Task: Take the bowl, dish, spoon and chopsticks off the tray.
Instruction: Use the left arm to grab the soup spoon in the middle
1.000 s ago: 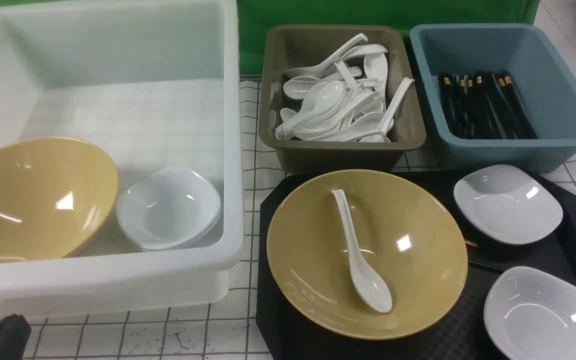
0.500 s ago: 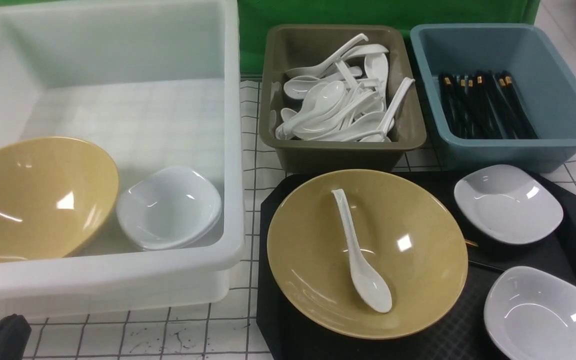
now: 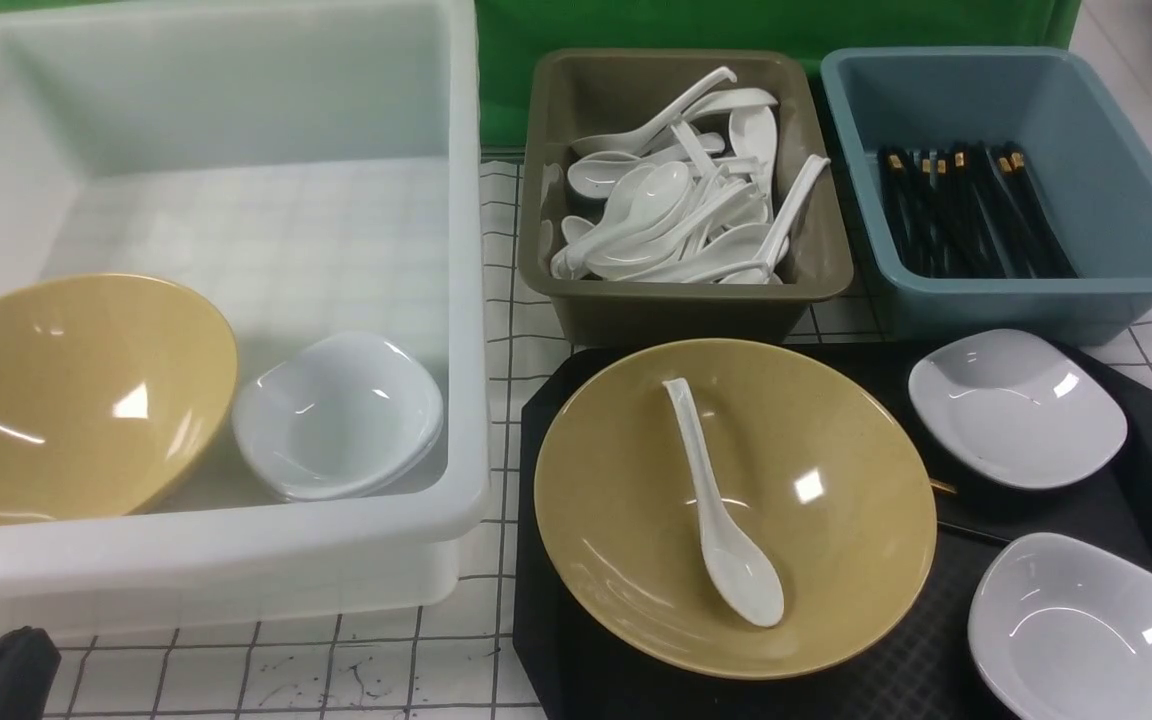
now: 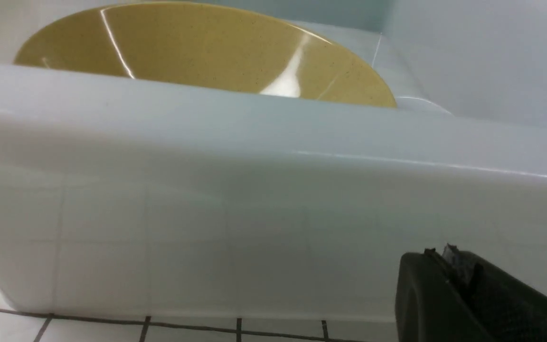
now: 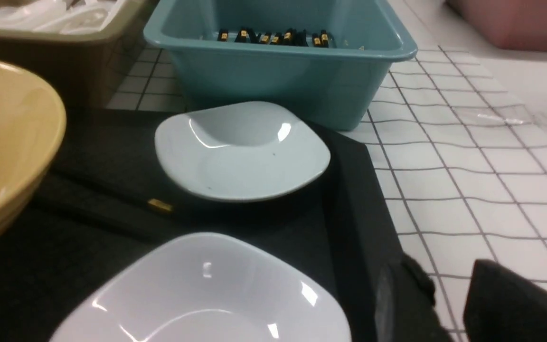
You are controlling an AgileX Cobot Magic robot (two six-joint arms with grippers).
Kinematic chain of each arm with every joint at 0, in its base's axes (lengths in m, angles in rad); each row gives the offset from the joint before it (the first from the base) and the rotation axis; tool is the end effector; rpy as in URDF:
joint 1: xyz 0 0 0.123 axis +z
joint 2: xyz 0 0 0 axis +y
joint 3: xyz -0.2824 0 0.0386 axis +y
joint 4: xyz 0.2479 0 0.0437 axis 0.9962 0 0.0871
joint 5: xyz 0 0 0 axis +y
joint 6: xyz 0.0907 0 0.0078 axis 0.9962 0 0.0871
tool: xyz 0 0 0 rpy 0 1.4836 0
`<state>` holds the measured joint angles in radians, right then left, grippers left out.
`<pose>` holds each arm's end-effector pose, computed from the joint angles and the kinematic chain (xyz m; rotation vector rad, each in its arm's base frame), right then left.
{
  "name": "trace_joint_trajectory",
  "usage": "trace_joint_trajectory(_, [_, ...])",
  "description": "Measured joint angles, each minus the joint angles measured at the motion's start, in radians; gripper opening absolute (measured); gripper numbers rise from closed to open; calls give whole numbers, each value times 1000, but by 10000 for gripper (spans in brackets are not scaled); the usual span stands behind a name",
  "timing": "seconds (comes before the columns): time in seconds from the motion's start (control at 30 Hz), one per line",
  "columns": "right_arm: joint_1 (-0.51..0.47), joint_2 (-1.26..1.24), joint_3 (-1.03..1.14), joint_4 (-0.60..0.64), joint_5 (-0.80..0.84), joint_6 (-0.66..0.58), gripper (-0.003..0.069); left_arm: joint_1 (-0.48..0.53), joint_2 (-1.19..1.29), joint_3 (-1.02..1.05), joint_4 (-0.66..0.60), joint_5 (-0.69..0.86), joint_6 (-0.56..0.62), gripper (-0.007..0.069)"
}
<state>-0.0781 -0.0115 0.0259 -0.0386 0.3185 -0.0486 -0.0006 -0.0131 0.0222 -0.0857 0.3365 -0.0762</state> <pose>0.0537 -0.0053 0.1762 0.0021 1.8181 -0.1267 0.0534 -0.0026 0.1761 -0.1232 1.8260 -0.1369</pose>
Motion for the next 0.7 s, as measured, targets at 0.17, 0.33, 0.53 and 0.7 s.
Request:
trace_joint_trajectory(0.17, [0, 0, 0, -4, 0, -15, 236, 0, 0, 1, 24, -6, 1, -12])
trace_joint_trajectory(0.33, [0, 0, 1, -6, -32, -8, 236, 0, 0, 2, 35, -16, 3, -12])
trace_joint_trajectory(0.53, [0, 0, 3, -7, -224, -7, 236, 0, 0, 4, 37, -123, 3, -12])
trace_joint_trajectory(0.7, [0, 0, 3, -7, -586, 19, 236, 0, 0, 4, 38, -413, 3, -12])
